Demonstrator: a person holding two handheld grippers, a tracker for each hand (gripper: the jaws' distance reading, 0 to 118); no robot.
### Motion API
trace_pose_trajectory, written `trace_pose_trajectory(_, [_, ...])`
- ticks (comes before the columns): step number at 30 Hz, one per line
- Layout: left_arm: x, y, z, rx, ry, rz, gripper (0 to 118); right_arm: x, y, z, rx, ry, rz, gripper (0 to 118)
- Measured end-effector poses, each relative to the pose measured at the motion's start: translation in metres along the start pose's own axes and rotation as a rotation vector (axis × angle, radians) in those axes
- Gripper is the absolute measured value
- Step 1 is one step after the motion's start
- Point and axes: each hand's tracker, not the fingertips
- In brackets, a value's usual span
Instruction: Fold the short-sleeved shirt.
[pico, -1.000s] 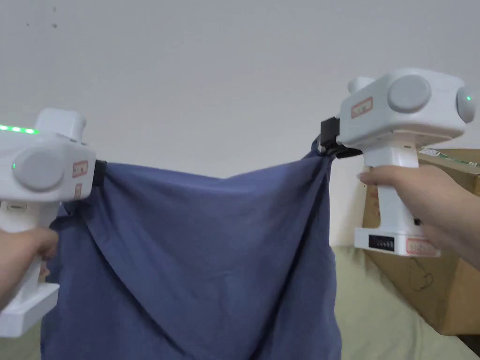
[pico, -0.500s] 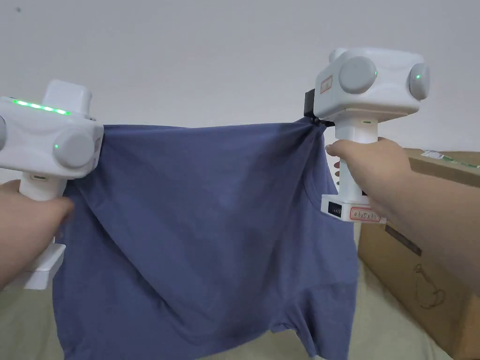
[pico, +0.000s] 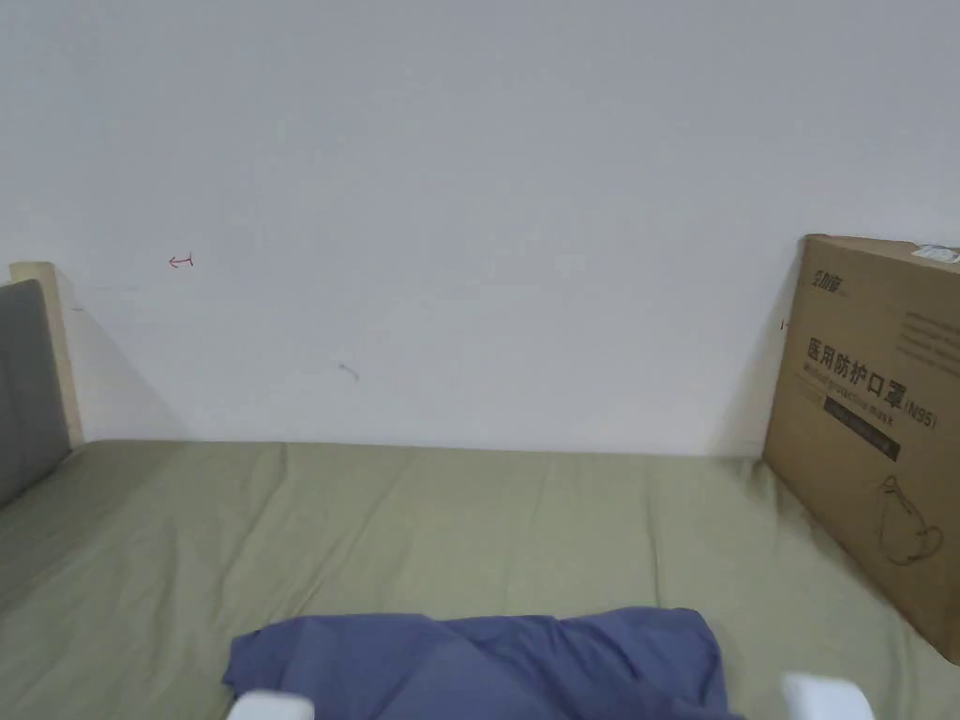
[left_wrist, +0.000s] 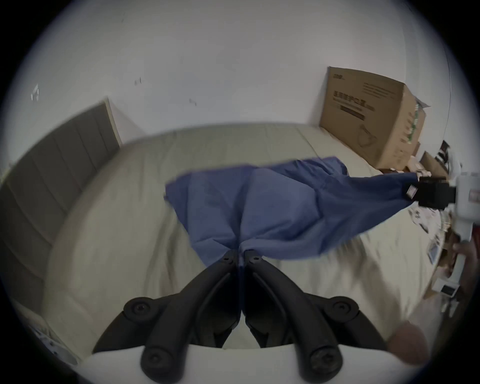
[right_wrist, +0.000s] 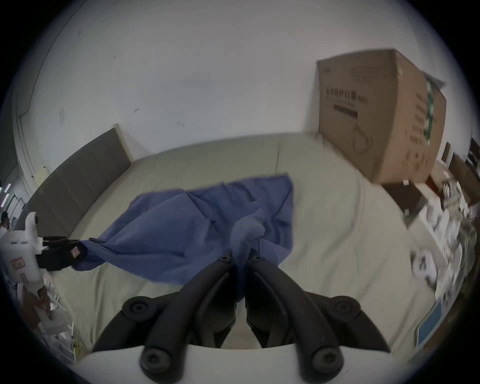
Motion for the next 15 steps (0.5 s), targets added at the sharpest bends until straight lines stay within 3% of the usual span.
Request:
trace_pose_trajectory(4, [0.002,-0.055,0.076,0.022,-0.025,0.040,3,-0.001,-0.057,0.100,0.015,0.048,-0.001,5])
trace_pose_trajectory(8, [0.004,-0.073,0.141,0.070,-0.013,0.133,3,-0.011,-0.072,0.170,0.013,0.060,0.017,5])
trace_pose_trajectory(12, [0.007,-0.075,0.150,-0.002,0.039,0.048,3,-0.015,-0.077,0.181,-0.010,0.074,0.019,5])
trace_pose_trajectory(15, [0.003,-0.077,0.127,-0.119,-0.003,0.077,3,-0.011,-0.082,0.156,-0.090,0.077,0.020,5])
